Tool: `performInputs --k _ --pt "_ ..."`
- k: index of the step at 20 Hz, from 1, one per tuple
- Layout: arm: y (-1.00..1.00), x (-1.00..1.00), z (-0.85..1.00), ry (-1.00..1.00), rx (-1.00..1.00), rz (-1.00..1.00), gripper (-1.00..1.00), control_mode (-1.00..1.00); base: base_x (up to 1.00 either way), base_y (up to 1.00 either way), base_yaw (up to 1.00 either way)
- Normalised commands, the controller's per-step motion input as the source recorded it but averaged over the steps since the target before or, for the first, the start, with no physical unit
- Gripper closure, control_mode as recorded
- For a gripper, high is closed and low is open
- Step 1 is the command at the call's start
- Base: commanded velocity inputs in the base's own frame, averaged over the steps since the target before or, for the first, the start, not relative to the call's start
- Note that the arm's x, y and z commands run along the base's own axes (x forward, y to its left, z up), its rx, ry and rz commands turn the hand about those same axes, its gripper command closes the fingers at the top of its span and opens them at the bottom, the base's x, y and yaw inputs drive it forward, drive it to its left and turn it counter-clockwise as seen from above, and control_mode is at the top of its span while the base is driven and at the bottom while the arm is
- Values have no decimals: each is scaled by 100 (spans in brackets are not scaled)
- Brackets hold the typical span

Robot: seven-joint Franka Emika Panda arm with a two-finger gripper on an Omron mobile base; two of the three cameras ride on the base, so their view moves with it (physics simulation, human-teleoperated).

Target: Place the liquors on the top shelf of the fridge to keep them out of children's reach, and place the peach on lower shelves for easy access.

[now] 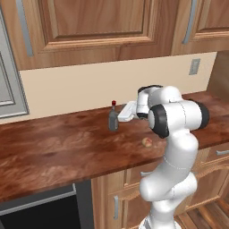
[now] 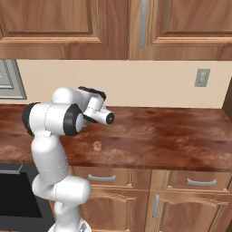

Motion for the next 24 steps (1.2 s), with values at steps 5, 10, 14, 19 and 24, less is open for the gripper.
performInputs --k 5,10,14,19,24 --pt "15 35 -18 0 3 2 -100 -100 0 0 0" --pt "21 29 -4 0 4 1 -100 -100 0 0 0" --pt "15 12 0 0 3 1 -100 -100 0 0 0" --pt "20 4 0 3 0 0 -100 -100 0 0 0" --pt "3 -1 0 1 0 0 -100 -100 0 0 0"
